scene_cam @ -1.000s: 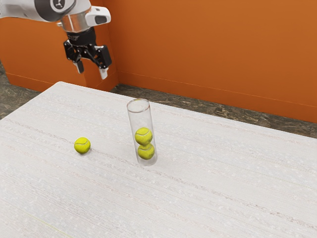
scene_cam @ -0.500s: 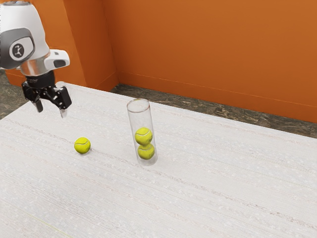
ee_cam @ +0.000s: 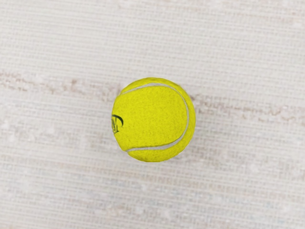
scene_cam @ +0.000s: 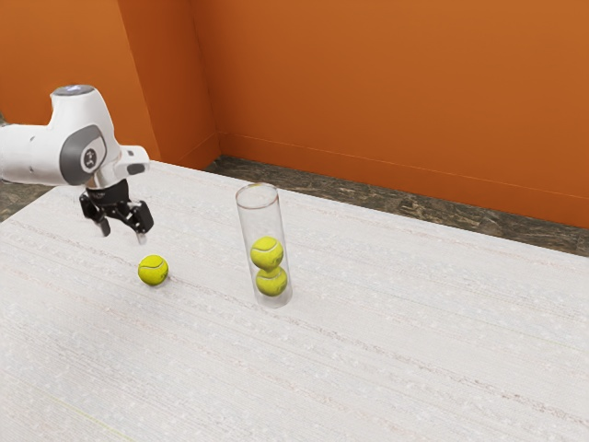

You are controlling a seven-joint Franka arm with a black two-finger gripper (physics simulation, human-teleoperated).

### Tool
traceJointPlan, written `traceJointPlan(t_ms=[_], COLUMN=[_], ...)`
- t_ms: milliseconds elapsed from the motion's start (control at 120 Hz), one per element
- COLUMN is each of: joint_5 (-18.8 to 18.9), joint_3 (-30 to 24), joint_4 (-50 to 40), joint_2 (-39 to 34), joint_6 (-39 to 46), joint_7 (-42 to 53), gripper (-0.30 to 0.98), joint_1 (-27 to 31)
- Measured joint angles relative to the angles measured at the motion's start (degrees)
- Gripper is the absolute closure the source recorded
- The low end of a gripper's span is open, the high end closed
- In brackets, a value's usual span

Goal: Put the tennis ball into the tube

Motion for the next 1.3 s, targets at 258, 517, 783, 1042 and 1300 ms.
traceJointPlan(t_ms=[258, 517, 783, 1042, 1300], joint_5=[-2.2, -4.1, -4.1, -4.3, -4.9], joint_3=[-0.1, -0.1, -0.1, -0.1, -0.3], joint_4=[6.9, 8.4, 10.1, 10.8, 10.6], joint_2=[11.4, 15.7, 18.6, 20.7, 21.0], joint_6=[4.3, 6.1, 6.4, 6.5, 8.0], joint_7=[4.1, 6.7, 8.5, 9.7, 10.3], gripper=[0.0, 0.0, 0.0, 0.0, 0.06], joint_1=[1.1, 0.6, 0.5, 0.8, 1.3])
